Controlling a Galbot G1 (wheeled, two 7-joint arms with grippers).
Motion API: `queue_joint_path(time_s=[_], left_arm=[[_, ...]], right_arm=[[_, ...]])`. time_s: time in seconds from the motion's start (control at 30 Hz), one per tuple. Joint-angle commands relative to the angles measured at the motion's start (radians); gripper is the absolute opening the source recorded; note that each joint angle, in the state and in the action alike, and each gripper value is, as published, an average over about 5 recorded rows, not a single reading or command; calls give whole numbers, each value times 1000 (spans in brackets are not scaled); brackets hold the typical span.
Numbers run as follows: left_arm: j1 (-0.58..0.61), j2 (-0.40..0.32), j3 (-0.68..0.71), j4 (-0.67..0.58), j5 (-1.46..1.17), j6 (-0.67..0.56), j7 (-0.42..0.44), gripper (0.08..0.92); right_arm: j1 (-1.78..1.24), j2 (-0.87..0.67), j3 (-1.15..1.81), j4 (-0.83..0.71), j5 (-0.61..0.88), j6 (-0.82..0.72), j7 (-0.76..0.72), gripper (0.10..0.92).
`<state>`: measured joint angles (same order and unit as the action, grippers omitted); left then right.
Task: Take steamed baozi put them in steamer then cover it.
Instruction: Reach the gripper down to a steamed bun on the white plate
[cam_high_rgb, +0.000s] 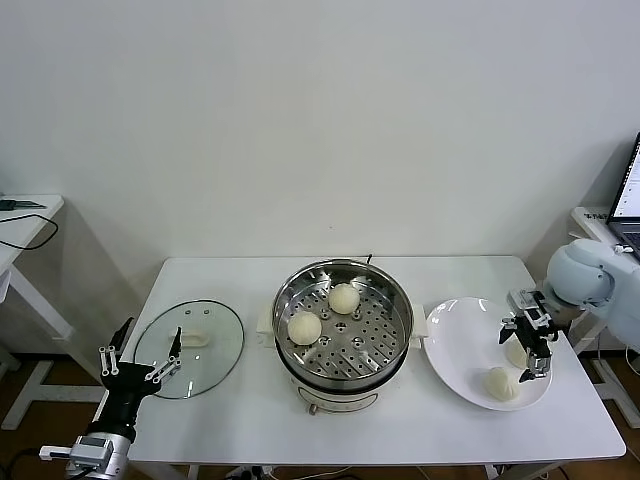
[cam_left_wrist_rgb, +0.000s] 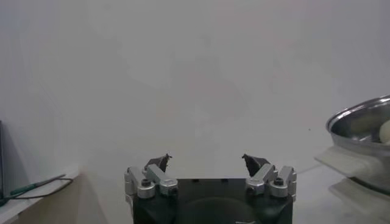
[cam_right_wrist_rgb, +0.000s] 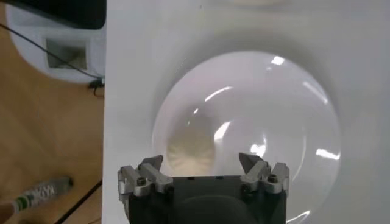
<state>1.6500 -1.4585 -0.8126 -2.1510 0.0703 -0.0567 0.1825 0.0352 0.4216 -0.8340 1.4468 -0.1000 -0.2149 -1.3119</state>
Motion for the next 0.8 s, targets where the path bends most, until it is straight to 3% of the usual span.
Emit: queue_joint_path(time_s=[0.03,0.8], left_arm=[[0,-1,4,4,3,0,-1,823],[-7,0,10,22,11,-1,-3,823]], right_arm=[[-186,35,158,-74,-91,62,1,823],[-298,110,253,-126,-147,62,9,823]])
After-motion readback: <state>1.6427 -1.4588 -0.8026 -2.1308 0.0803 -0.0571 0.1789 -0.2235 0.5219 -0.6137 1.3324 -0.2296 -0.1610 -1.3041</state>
